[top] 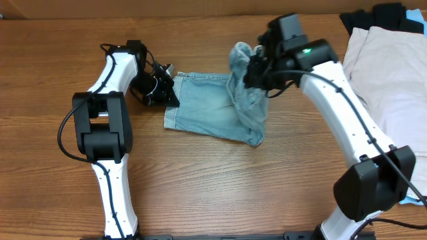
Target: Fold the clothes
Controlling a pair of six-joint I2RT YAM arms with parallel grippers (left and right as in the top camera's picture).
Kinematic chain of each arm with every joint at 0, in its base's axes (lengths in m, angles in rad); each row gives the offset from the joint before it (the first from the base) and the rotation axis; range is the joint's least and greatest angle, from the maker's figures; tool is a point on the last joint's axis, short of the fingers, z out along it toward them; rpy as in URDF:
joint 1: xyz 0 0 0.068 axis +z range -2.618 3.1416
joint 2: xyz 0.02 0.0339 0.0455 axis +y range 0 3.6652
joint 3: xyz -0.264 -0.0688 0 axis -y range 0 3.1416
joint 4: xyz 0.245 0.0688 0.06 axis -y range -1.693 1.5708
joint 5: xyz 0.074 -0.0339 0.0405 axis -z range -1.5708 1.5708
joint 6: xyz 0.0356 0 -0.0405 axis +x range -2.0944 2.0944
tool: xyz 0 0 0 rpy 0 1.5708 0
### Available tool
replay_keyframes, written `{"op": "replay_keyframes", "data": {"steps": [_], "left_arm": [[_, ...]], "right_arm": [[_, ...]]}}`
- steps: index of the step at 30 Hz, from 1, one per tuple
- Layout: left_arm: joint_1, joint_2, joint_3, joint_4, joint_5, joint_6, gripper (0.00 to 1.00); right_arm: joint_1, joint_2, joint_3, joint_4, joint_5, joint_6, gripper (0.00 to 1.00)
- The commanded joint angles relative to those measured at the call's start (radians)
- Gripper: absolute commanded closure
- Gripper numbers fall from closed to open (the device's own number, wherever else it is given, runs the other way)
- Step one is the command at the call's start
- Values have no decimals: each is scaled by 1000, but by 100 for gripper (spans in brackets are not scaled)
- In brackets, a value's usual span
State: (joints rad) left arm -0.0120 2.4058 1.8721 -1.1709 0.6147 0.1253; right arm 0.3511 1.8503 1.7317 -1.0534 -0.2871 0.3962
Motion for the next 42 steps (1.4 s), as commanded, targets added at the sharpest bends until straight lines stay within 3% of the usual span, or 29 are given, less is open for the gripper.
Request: {"op": "replay_keyframes", "data": {"steps": [1, 13, 15, 18, 20, 23, 30, 35, 39, 42], "left_arm": [[-24, 18, -13, 21, -75, -20, 96], [-24, 18, -13, 21, -75, -26, 96], [-24, 18, -13, 20, -76, -26, 80], [-21, 18, -12, 17, -103, -90, 55], [-8, 18, 0, -3, -101, -106, 51], [17, 18, 57, -78, -115, -103, 50], [89, 18, 296, -306, -256, -103, 49], [139, 18, 558, -498, -413, -128, 44], [154, 15, 680, -517, -401, -159, 42], [148, 16, 690, -490, -393, -160, 41]], "right_arm": [[82, -6, 35, 55, 56, 94, 96], [235, 187, 35, 239, 85, 185, 96], [252, 201, 35, 262, 85, 184, 94], [272, 204, 35, 288, 84, 168, 62], [272, 203, 37, 297, 66, 150, 49], [250, 194, 37, 298, 9, 150, 38], [169, 148, 37, 286, -113, 150, 36], [155, 140, 37, 193, -92, 159, 36], [160, 144, 35, 10, 16, 175, 36], [160, 152, 3, -87, 43, 65, 37]]}}
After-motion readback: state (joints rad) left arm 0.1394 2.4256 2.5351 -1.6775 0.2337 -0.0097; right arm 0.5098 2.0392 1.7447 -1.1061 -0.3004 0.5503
